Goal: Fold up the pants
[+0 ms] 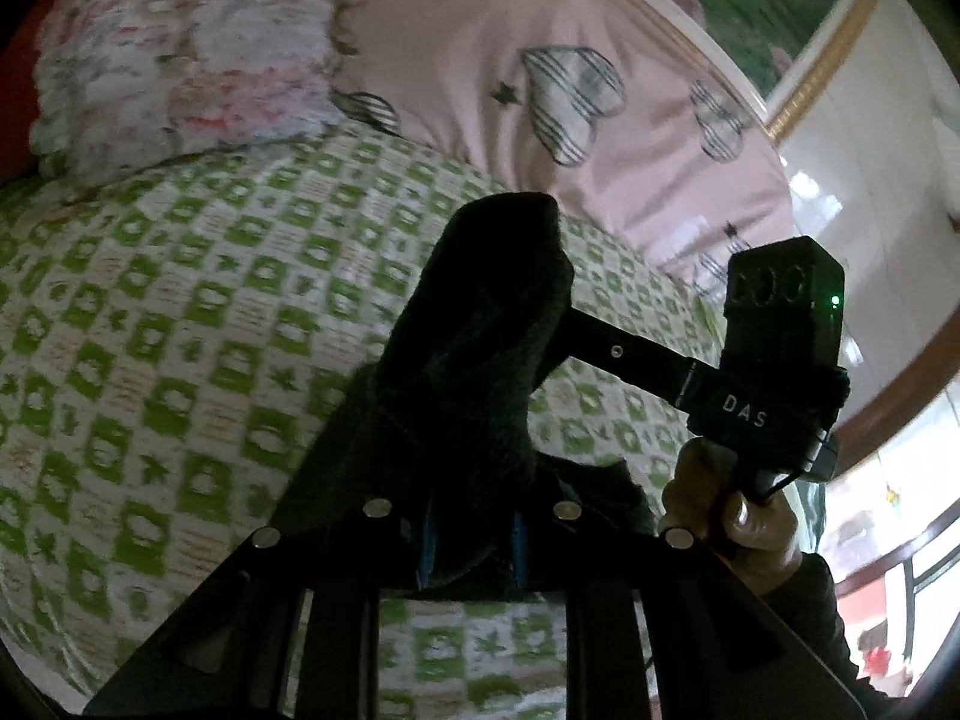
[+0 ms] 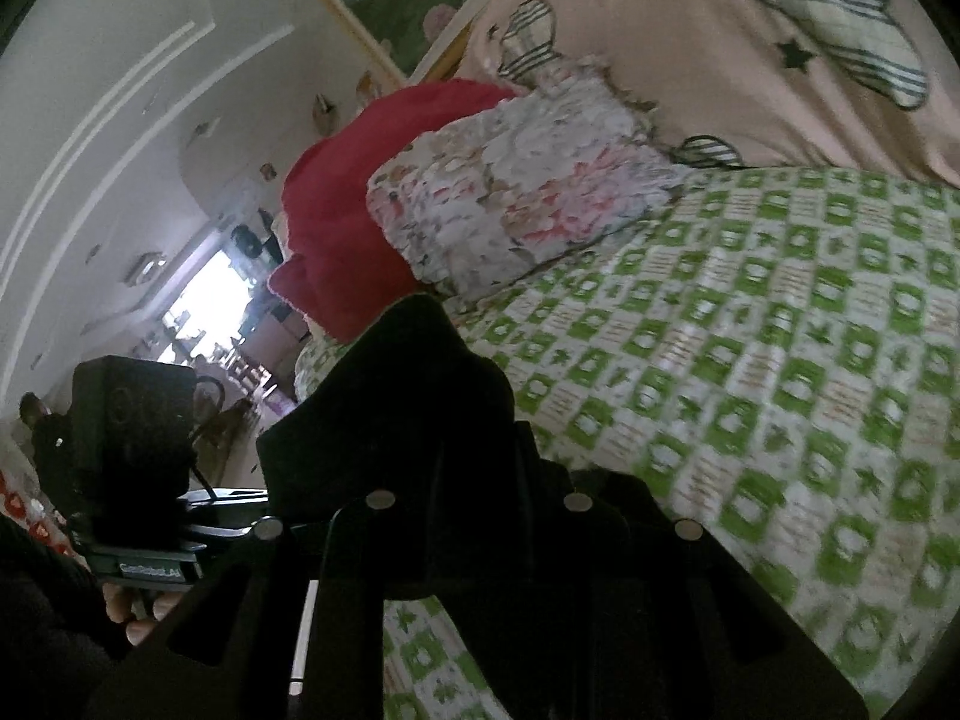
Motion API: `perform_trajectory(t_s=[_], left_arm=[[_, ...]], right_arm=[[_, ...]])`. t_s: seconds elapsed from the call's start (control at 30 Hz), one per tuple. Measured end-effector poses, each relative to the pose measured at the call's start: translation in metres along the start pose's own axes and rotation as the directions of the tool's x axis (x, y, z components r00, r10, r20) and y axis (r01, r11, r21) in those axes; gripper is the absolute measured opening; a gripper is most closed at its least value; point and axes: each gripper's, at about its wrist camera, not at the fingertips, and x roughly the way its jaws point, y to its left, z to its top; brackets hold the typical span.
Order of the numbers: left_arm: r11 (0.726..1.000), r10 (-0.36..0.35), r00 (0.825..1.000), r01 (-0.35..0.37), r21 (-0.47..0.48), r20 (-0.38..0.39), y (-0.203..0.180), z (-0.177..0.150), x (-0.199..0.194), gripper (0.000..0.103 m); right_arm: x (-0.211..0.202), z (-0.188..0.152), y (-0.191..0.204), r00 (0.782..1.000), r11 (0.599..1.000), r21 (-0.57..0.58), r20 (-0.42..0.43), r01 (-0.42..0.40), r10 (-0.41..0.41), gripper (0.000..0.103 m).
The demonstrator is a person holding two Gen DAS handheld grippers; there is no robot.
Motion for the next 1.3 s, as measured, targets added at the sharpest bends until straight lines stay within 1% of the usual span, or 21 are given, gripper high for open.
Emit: perform_trajectory(t_s=[0.13,0.4,0.6,0.83,0.93,1.03,1.07,1.1,1.13,1.17,1.2,1.23,1.27,1.3], left_arm=[[0.998,-0.023,0.999,0.025,0.062,-0.038,-0.031,-0.011,0.015,0.018],[0.986,-0.025,0.993,0.044,0.161,-0.114,-0.077,-0.034,0.050,0.018],[0.976,-0.013,0.989,0.045,0.211,-0.148,-0.097,-0.047,0.071,0.018],[0.964,0.001,0.984,0.046,0.263,-0.177,-0.112,-0.064,0.090,0.019],[0.954,-0.026,0.980,0.083,0.287,-0.197,-0.115,-0.069,0.096,0.023],[0.951,-0.060,0.972,0.124,0.283,-0.226,-0.115,-0.074,0.104,0.024],[0.950,-0.070,0.969,0.138,0.281,-0.237,-0.115,-0.075,0.106,0.029],[0.948,-0.082,0.966,0.152,0.280,-0.246,-0.116,-0.076,0.109,0.036],[0.942,-0.110,0.960,0.183,0.281,-0.256,-0.117,-0.078,0.110,0.040],[0.936,-0.133,0.956,0.207,0.285,-0.261,-0.118,-0.079,0.110,0.048],[0.929,-0.154,0.951,0.232,0.288,-0.270,-0.120,-0.080,0.110,0.054],[0.920,-0.175,0.943,0.259,0.294,-0.281,-0.122,-0.081,0.109,0.055],[0.915,-0.184,0.941,0.270,0.301,-0.285,-0.123,-0.082,0.108,0.057],[0.910,-0.191,0.939,0.279,0.307,-0.286,-0.123,-0.082,0.107,0.061]], right_arm=[[-0.029,-0.018,-0.014,0.999,0.999,0.039,0.040,0.021,-0.023,0.022],[-0.071,-0.058,-0.048,0.993,0.989,0.136,0.100,0.050,-0.064,0.022],[-0.087,-0.081,-0.069,0.987,0.978,0.198,0.132,0.061,-0.089,0.022],[-0.097,-0.102,-0.083,0.983,0.968,0.245,0.152,0.063,-0.102,0.022],[-0.102,-0.109,-0.087,0.981,0.963,0.259,0.156,0.070,-0.113,0.023],[-0.108,-0.116,-0.093,0.975,0.950,0.289,0.149,0.116,-0.164,0.028],[-0.110,-0.118,-0.095,0.972,0.943,0.301,0.143,0.139,-0.189,0.028],[-0.115,-0.121,-0.097,0.966,0.934,0.320,0.142,0.161,-0.216,0.028],[-0.120,-0.124,-0.100,0.961,0.924,0.341,0.145,0.174,-0.235,0.028],[-0.125,-0.127,-0.101,0.956,0.914,0.361,0.149,0.186,-0.254,0.029],[-0.130,-0.128,-0.102,0.951,0.906,0.374,0.152,0.198,-0.270,0.039],[-0.138,-0.132,-0.102,0.937,0.889,0.397,0.155,0.230,-0.312,0.051],[-0.144,-0.134,-0.101,0.926,0.876,0.410,0.161,0.253,-0.342,0.056],[-0.150,-0.136,-0.100,0.917,0.868,0.420,0.170,0.264,-0.361,0.064]])
